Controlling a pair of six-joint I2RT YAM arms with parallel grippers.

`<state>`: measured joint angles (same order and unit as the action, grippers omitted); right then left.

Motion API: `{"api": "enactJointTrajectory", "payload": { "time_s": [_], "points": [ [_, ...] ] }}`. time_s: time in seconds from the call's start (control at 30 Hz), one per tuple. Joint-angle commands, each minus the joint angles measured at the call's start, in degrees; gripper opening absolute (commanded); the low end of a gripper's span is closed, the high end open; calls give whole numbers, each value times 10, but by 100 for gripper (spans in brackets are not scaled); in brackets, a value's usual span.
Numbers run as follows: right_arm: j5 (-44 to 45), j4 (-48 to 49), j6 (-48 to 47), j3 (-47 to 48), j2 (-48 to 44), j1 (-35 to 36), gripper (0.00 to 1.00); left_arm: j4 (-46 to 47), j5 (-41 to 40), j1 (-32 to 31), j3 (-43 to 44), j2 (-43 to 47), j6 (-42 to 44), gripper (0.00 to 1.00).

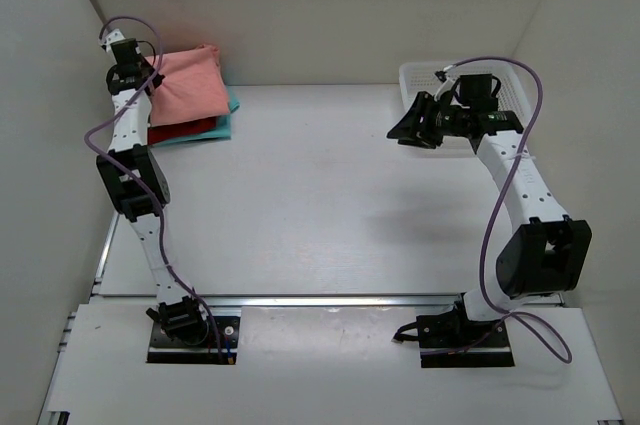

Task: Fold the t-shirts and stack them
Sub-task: Put the neatly folded tshirt into the corner of the board with the left arm

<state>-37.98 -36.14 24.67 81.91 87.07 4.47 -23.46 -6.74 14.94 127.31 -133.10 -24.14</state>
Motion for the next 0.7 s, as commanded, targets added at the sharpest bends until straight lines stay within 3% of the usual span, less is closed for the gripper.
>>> {"api": "enactJointTrajectory", "payload": {
  "time_s": [0.0,0.13,0.37,0.67],
  "points": [
    [4,5,7,34,8,3,42,40,22,20,21,66,-25,0],
    [2,0,7,44,13,6,41,21,37,24,53,57,-31,0],
    [-3,-8,9,59,28,11,41,71,29,29,-18,101,-28,0],
    [-2,-7,6,60,34,18,41,31,13,41,62,29,-28,0]
  ]
}}
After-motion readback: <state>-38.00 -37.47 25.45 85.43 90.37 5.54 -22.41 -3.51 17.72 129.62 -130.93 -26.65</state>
